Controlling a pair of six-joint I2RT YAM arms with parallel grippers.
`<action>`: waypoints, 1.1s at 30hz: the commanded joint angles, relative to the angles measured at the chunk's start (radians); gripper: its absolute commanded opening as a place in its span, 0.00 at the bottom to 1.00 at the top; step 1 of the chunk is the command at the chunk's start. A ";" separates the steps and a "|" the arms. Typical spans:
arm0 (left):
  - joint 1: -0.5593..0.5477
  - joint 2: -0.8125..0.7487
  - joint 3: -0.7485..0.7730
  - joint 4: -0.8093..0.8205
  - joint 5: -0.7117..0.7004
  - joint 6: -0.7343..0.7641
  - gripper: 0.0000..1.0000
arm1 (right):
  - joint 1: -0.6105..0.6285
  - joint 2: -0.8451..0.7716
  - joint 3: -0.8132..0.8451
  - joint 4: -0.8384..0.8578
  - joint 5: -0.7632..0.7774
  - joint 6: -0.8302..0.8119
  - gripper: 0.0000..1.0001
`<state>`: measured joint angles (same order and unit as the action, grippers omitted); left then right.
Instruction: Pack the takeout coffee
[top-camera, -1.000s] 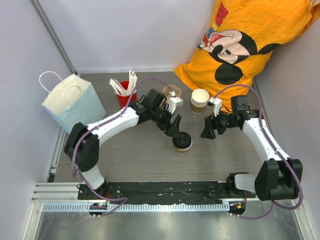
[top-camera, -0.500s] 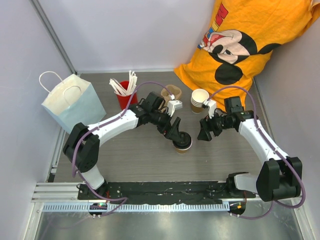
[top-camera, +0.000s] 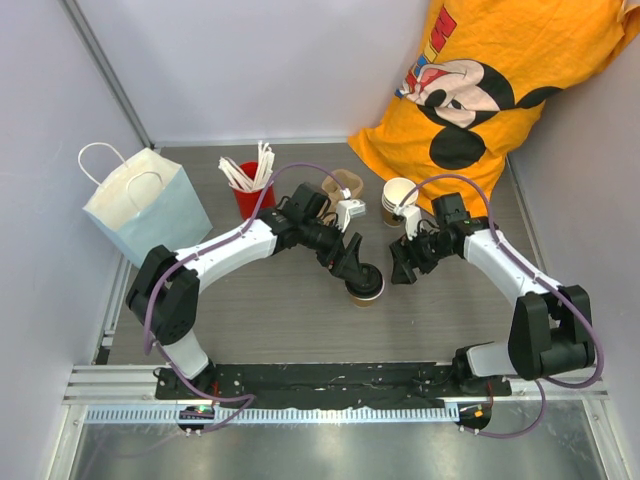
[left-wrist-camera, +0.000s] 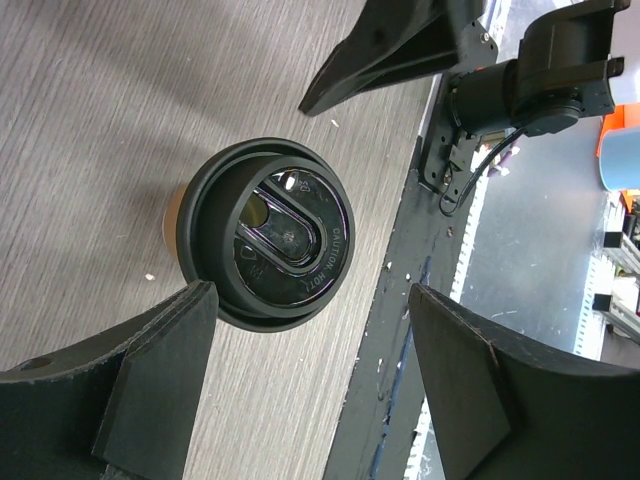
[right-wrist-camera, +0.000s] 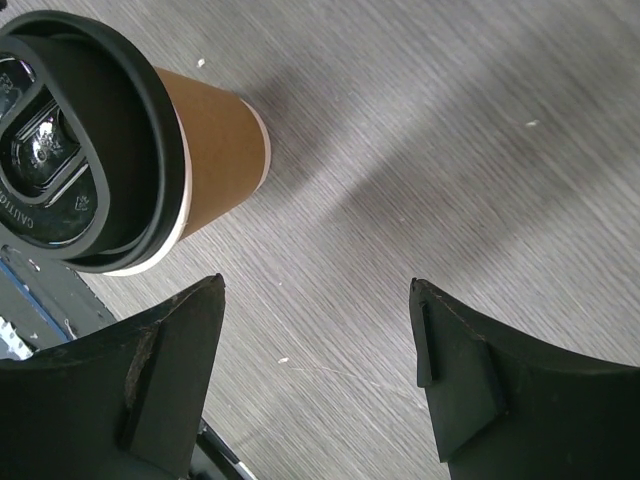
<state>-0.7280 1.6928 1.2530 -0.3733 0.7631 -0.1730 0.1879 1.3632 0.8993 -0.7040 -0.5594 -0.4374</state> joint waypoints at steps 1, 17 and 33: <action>0.001 -0.038 -0.003 0.047 0.036 0.000 0.81 | 0.027 0.020 0.024 0.020 -0.002 0.006 0.80; -0.011 -0.032 -0.009 0.047 0.054 0.009 0.81 | 0.062 0.059 0.023 0.070 -0.004 0.049 0.80; -0.019 -0.019 -0.001 0.045 0.041 0.009 0.81 | 0.074 0.063 0.021 0.077 0.013 0.054 0.80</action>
<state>-0.7429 1.6928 1.2457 -0.3695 0.7876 -0.1749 0.2573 1.4326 0.8993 -0.6529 -0.5579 -0.3893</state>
